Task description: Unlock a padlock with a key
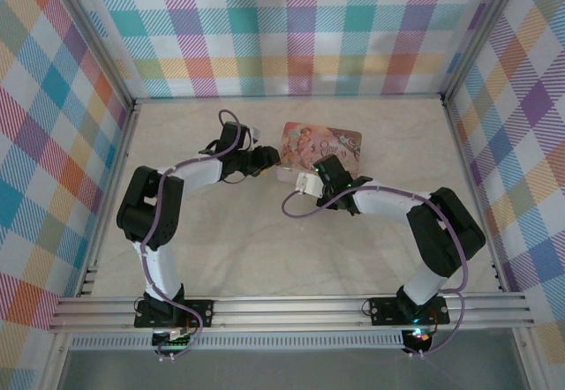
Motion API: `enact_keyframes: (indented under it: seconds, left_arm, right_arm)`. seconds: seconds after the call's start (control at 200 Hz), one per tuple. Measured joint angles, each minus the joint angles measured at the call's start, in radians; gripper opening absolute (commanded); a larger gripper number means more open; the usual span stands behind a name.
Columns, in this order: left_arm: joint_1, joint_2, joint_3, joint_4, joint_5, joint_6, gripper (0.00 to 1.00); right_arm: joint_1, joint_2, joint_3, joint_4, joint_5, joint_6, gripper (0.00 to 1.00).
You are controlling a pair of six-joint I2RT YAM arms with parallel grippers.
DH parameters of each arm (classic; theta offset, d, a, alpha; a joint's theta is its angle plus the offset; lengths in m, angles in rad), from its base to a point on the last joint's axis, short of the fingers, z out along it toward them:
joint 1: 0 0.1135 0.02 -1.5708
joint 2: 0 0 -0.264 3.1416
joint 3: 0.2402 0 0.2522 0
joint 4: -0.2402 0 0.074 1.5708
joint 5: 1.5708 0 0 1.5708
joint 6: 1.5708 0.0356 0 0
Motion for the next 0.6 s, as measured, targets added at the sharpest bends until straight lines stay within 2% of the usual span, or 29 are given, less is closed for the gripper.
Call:
enact_keyframes:
  seconds: [0.38, 0.605]
  left_arm:
    - [0.001, -0.187, -0.200, -0.007, -0.038, -0.019, 0.49]
    - [0.001, -0.357, -0.319, -0.034, -0.040, -0.026, 0.51]
  right_arm:
    - [0.091, -0.103, -0.036, -0.004, -0.019, 0.096, 0.00]
    - [0.156, -0.193, -0.064, -0.049, -0.028, 0.175, 0.00]
